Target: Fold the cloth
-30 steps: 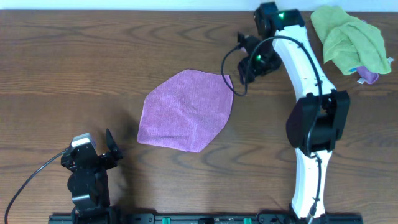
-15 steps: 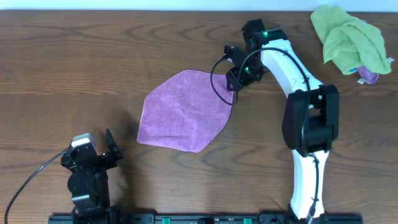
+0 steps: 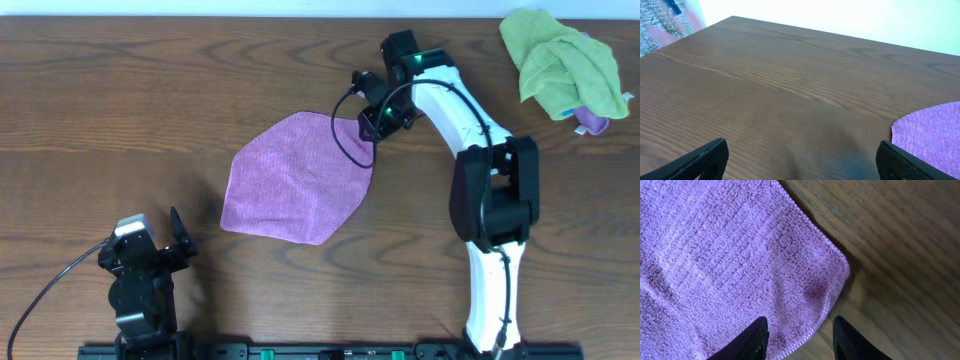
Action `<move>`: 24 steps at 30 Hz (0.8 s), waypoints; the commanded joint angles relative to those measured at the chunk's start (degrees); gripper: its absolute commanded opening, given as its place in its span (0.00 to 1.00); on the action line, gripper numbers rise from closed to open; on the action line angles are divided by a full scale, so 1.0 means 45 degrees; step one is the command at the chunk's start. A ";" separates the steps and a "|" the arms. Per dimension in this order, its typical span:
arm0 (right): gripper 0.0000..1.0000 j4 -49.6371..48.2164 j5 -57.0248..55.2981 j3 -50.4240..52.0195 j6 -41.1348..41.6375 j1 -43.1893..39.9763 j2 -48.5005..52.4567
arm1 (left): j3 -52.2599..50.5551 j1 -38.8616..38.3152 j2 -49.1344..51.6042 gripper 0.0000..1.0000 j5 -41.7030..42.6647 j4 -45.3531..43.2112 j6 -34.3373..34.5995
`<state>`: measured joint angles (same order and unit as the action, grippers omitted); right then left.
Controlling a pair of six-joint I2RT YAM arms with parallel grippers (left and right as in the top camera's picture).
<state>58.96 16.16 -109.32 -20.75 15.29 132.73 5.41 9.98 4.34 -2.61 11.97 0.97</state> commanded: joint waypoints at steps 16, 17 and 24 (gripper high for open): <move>0.33 -0.0947 -0.0112 0.0131 -0.0121 0.0189 0.0957 | -0.0359 0.0039 -0.0083 0.96 -0.0165 0.0141 -0.0272; 0.27 -0.0967 -0.0107 0.0131 -0.0117 0.0189 0.1005 | -0.0359 0.0039 -0.0083 0.95 -0.0170 0.0141 -0.0272; 0.01 -0.1535 -0.0340 0.0126 0.0121 0.0175 0.1010 | -0.0359 0.0039 -0.0083 0.96 -0.0170 0.0141 -0.0272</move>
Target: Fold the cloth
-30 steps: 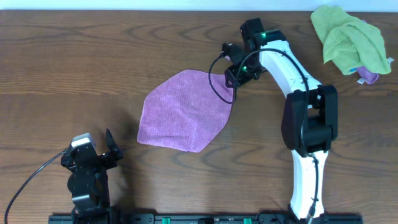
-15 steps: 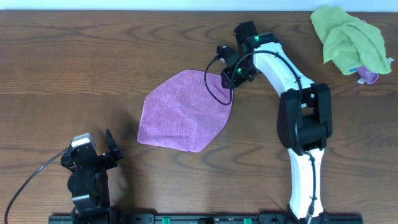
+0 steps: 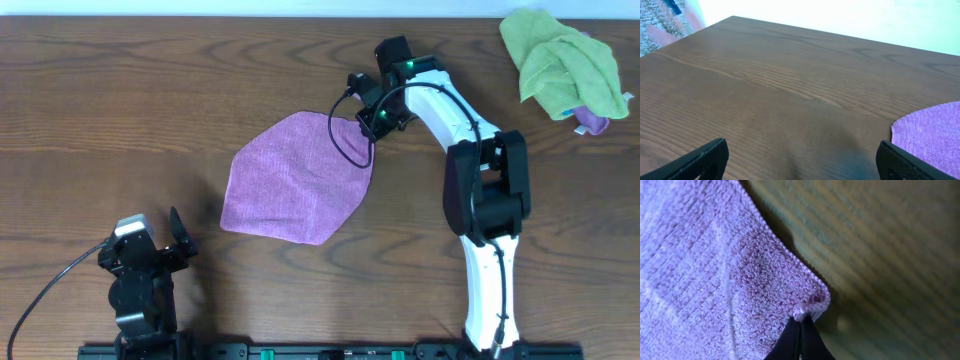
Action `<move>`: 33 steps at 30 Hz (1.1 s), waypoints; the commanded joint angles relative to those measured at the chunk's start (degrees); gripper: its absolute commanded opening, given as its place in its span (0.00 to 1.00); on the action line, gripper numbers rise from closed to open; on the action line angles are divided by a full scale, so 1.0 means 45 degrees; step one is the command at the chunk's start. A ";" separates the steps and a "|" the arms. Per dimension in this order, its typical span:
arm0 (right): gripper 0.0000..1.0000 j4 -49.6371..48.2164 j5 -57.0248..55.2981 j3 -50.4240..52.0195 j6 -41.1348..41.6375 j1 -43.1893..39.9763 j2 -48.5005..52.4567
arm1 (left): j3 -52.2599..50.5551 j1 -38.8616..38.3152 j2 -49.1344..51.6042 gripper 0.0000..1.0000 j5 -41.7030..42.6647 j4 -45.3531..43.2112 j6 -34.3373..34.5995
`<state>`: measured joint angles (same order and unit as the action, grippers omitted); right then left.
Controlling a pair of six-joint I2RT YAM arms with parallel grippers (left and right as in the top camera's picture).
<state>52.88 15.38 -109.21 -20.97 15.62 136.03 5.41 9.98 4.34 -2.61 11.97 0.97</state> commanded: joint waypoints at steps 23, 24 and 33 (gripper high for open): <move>0.01 -0.2939 -0.2793 -0.1996 0.1851 -0.0908 0.0277 | -0.0359 0.0039 -0.0083 0.96 -0.0165 0.0141 -0.0272; 0.01 -0.3045 -0.2783 -0.1996 0.1948 -0.0874 0.0277 | -0.0359 0.0039 -0.0083 0.96 -0.0165 0.0141 -0.0272; 0.99 -0.1438 -0.4221 -0.2531 0.1535 -0.0617 0.0272 | -0.0359 0.0039 -0.0083 0.96 -0.0165 0.0141 -0.0272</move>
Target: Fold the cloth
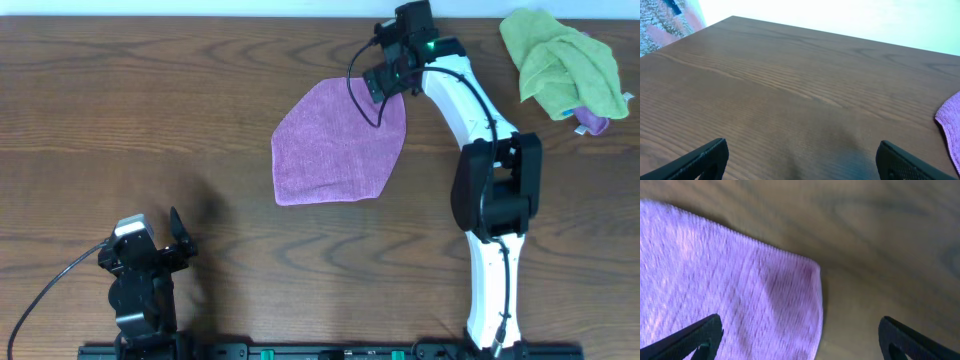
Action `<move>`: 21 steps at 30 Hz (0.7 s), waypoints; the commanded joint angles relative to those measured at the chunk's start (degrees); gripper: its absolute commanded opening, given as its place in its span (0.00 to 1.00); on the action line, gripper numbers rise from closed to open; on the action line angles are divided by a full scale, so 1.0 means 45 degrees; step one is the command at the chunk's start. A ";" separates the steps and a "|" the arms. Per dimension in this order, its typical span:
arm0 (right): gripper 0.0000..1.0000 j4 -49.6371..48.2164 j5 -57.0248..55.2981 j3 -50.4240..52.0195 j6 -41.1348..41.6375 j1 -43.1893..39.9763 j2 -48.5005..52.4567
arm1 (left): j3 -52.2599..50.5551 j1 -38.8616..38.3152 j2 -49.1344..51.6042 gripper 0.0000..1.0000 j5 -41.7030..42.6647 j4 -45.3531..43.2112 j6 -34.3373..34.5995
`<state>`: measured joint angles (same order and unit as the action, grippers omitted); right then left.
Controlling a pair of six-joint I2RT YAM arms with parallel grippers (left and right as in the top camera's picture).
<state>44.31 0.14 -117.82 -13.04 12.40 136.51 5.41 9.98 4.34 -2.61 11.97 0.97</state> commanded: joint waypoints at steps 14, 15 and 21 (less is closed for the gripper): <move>0.99 0.6222 -0.1263 -0.2501 -0.0928 -0.0457 -0.2875 | -0.0359 0.0039 -0.0083 0.95 -0.0165 0.0141 -0.0272; 0.99 0.6441 -0.1263 -0.2429 -0.0933 -0.0510 -0.3177 | -0.0359 0.0039 -0.0083 0.95 -0.0165 0.0141 -0.0272; 0.99 0.6528 -0.0899 -0.1258 -0.0928 -0.0641 -0.5872 | -0.0359 0.0039 -0.0083 0.95 -0.0170 0.0141 -0.0272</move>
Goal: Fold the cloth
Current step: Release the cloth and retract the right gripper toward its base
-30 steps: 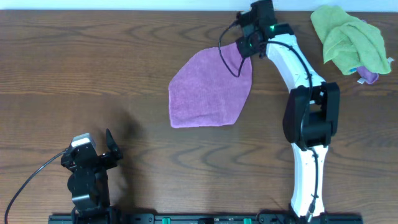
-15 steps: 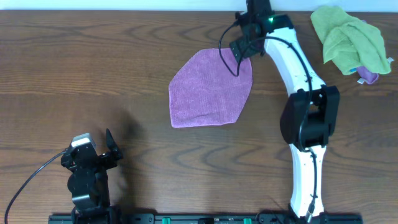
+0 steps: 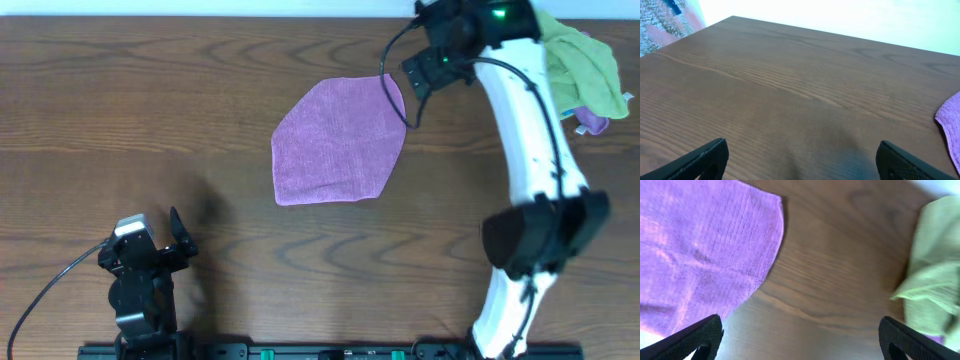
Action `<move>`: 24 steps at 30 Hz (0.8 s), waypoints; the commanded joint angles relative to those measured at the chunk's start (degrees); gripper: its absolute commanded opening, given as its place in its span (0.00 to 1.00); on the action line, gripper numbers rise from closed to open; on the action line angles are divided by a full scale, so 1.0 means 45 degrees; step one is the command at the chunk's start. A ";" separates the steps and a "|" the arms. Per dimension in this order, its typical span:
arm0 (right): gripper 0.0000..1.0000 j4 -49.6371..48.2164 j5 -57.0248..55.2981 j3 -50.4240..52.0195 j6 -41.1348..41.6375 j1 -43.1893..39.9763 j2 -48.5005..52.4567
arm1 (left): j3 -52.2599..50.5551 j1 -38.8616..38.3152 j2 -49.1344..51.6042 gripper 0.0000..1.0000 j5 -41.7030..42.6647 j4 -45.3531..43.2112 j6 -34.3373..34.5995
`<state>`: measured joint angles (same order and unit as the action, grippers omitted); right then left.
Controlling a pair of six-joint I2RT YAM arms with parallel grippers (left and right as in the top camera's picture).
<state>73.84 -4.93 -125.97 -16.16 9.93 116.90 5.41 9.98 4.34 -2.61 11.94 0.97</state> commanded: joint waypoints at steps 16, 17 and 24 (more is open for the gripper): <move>0.99 -0.0801 0.2239 1.0754 0.1409 -0.0204 -1.2526 | -0.0359 0.0039 -0.0083 0.95 -0.0112 -0.0097 -0.0199; 0.99 -0.0549 0.2375 1.1098 0.1409 -0.0204 -1.2949 | -0.0359 0.0024 -0.0083 0.95 0.0306 -0.0083 0.0209; 0.99 -0.0063 0.2929 1.1390 0.1394 -0.0189 -1.4440 | -0.0359 0.0029 -0.0083 0.95 0.8344 -0.0175 0.9423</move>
<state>73.49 6.09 -74.89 -10.92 9.63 53.12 5.26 9.98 4.34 19.40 10.98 24.34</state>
